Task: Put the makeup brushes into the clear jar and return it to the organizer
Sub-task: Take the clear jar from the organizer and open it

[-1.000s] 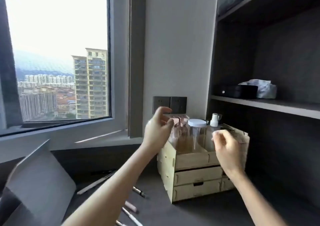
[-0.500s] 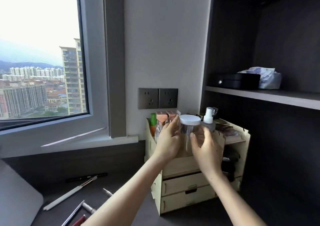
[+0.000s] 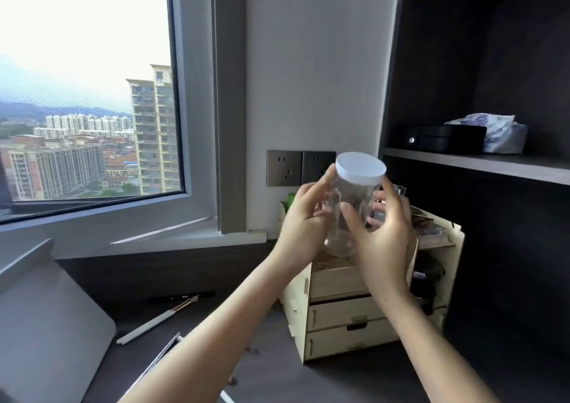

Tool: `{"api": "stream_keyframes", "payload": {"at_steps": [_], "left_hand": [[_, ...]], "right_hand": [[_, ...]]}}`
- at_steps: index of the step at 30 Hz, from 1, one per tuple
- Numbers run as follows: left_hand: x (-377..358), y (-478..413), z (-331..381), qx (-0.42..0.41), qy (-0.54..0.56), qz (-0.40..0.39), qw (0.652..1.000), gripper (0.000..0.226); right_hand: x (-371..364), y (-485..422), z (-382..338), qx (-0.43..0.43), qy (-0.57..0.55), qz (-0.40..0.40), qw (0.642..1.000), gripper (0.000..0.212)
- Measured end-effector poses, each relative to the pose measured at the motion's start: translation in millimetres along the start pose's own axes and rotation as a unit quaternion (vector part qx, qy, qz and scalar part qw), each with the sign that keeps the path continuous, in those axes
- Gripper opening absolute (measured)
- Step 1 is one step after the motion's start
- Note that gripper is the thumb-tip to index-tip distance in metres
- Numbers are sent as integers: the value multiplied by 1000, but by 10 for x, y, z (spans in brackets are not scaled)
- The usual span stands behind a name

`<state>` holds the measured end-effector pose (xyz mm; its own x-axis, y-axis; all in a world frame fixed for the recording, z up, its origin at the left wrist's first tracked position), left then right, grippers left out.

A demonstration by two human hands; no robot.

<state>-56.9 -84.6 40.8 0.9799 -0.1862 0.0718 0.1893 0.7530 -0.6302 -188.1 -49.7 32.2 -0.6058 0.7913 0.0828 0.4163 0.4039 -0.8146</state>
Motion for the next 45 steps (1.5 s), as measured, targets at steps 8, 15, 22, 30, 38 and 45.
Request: {"api": "stream_keyframes", "payload": {"at_steps": [8, 15, 22, 30, 38, 45], "left_hand": [[822, 860, 197, -78, -250, -12, 965, 75], [1467, 1621, -217, 11, -359, 48, 932, 112], [1701, 1922, -64, -26, -444, 72, 893, 91], [1781, 2103, -115, 109, -299, -9, 948, 66], [1742, 2287, -244, 233, -120, -136, 955, 54], [1748, 2334, -249, 230, -179, -179, 940, 52]], "right_hand": [[-384, 795, -477, -116, -235, -213, 941, 53], [-884, 1804, -670, -231, -290, -386, 845, 66], [-988, 1828, -994, -159, -168, -492, 839, 80], [-830, 1830, -1229, 111, -41, -430, 895, 45], [-788, 2075, -1287, 103, -156, -659, 729, 45], [-590, 2172, -1412, 263, -62, -628, 730, 65]]}}
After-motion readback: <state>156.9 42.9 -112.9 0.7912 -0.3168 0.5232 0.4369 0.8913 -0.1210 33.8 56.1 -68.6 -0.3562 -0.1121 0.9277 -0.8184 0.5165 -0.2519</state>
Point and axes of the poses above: each hand's wrist, its own y-axis away from the middle knuckle, its own x-axis out of the back of the hand, z = x × y, the point moved 8 cm from there along -y, towards the middle knuckle, and after that the axes turned 5 degrees about y, right-handed, at the moved point
